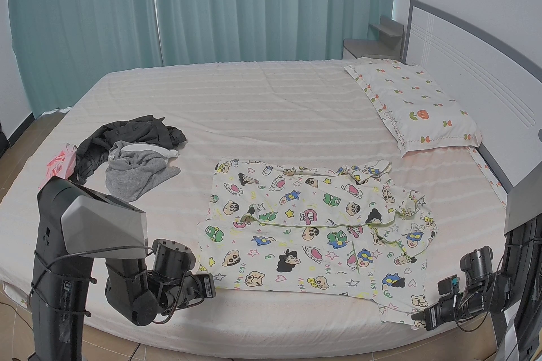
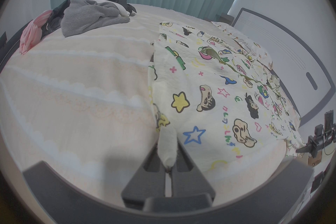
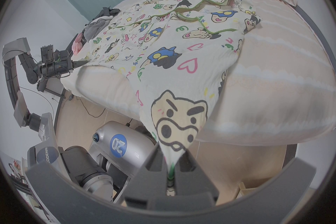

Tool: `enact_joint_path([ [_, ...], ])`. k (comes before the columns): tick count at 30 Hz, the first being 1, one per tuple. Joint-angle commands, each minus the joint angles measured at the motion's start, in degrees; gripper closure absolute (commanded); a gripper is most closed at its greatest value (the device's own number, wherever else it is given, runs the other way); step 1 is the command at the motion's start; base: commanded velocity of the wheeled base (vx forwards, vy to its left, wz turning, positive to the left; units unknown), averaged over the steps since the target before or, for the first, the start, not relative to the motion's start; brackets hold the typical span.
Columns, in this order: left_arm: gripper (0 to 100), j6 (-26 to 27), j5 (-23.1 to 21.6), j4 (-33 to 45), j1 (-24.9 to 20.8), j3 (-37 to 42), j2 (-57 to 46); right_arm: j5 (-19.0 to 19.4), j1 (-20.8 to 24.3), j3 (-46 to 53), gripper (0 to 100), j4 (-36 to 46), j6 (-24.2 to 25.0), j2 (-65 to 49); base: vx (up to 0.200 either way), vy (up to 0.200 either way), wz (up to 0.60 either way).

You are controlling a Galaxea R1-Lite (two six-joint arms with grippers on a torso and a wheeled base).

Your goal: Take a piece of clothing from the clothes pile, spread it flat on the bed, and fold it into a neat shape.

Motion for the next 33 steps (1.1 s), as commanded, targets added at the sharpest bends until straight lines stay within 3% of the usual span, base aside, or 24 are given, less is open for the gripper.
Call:
enact_joint_path([
  [1,100,-0.03,0.22,-0.11,-1.37,4.67,-4.98,-0.03,-0.44,1.01,100,1.74,-1.66,-1.23,0.000,0.000,0.00],
  [10,100,-0.03,3.38,-0.02,-2.86,10.56,-6.30,0.32,-0.87,1.01,100,8.42,-5.00,-5.19,0.000,0.000,0.00],
  [21,100,0.41,3.47,1.03,-5.50,17.68,-6.74,0.15,-0.79,1.01,100,15.27,-7.81,-8.44,0.000,0.000,0.00],
  [28,100,0.58,3.47,2.52,-6.20,17.94,-8.58,0.06,-0.70,1.01,100,22.04,-10.45,-11.61,0.000,0.000,0.00],
  [33,100,0.67,3.29,15.71,-6.82,15.75,-15.35,0.06,-0.08,1.01,100,25.38,-11.50,-13.19,0.000,0.000,0.00],
])
